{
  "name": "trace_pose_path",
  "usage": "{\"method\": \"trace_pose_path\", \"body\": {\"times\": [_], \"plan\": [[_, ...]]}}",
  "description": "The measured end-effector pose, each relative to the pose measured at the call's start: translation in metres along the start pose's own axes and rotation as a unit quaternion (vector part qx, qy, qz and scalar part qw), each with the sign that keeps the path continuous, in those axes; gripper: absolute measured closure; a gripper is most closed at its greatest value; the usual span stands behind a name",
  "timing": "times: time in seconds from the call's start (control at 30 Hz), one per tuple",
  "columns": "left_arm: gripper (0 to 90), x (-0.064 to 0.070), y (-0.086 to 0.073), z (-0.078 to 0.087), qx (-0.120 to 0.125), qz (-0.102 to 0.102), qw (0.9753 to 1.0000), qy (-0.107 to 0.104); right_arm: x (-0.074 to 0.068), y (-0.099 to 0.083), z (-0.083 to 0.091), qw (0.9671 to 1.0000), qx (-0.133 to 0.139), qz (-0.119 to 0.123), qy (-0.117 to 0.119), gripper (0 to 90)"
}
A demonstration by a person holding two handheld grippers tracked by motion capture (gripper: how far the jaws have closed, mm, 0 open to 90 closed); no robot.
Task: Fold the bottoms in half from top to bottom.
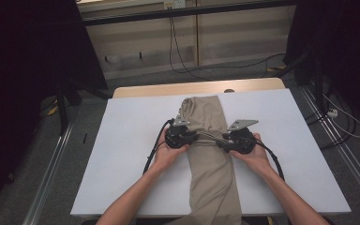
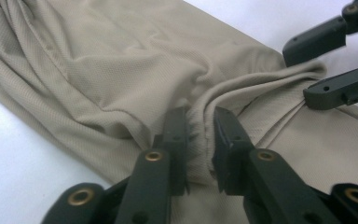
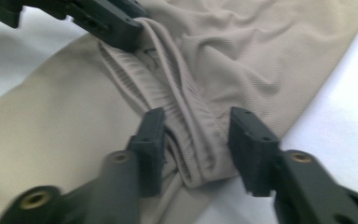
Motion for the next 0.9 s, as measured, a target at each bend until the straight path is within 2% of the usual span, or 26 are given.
{"method": "trace_pose_path", "body": {"times": [0.03,0.13,0.27,0.3,0.33,0.47,0.6,0.77,0.83,0.87,0.9], "plan": [[80.1,0.000,0.001,0.000,-0.002,-0.001,1.0000,0.000,0.000,0.002,0.001,1.0000,0.003,-0.003,0.004,71.0],[82.6,0.002,0.001,0.003,-0.003,0.012,0.9999,-0.011,0.001,0.007,0.003,0.9999,0.011,-0.004,0.003,80.9],[84.8,0.010,0.003,0.009,0.003,0.015,0.9996,-0.022,0.001,0.009,0.006,0.9999,0.011,-0.006,-0.004,84.6],[84.8,0.013,0.004,0.011,0.001,0.015,0.9998,-0.015,0.001,0.009,0.009,0.9999,0.010,-0.007,-0.002,84.9],[84.9,0.018,0.006,0.016,0.002,0.005,0.9996,-0.027,0.000,0.011,0.012,0.9999,0.014,-0.008,0.000,85.1],[85.0,0.038,0.009,0.038,0.013,-0.013,0.9990,-0.041,-0.006,0.018,0.036,0.9992,0.033,-0.013,0.020,85.1],[85.0,0.061,0.000,0.060,0.012,-0.029,0.9983,-0.050,-0.026,0.018,0.061,0.9980,0.046,-0.003,0.043,85.1],[84.9,0.091,-0.031,0.075,-0.012,-0.058,0.9958,-0.070,-0.060,-0.007,0.081,0.9963,0.032,0.021,0.077,85.1],[84.9,0.103,-0.042,0.078,-0.027,-0.070,0.9943,-0.075,-0.072,-0.017,0.086,0.9956,0.022,0.035,0.084,85.1],[85.0,0.109,-0.046,0.079,-0.023,-0.069,0.9943,-0.079,-0.076,-0.022,0.089,0.9953,0.018,0.039,0.087,85.1],[85.0,0.114,-0.051,0.080,-0.030,-0.074,0.9933,-0.083,-0.080,-0.026,0.091,0.9950,0.015,0.039,0.090,85.1]]}}
Point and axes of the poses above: each handheld gripper's, and its own axes: z roughly backward along the jaws, y roughly out of its top, x roughly to its right, the point moved 7 cm from there along -z, roughly forward along the jaws, and after that the axes turned 7 degrees about -y, right-handed, at the moved point
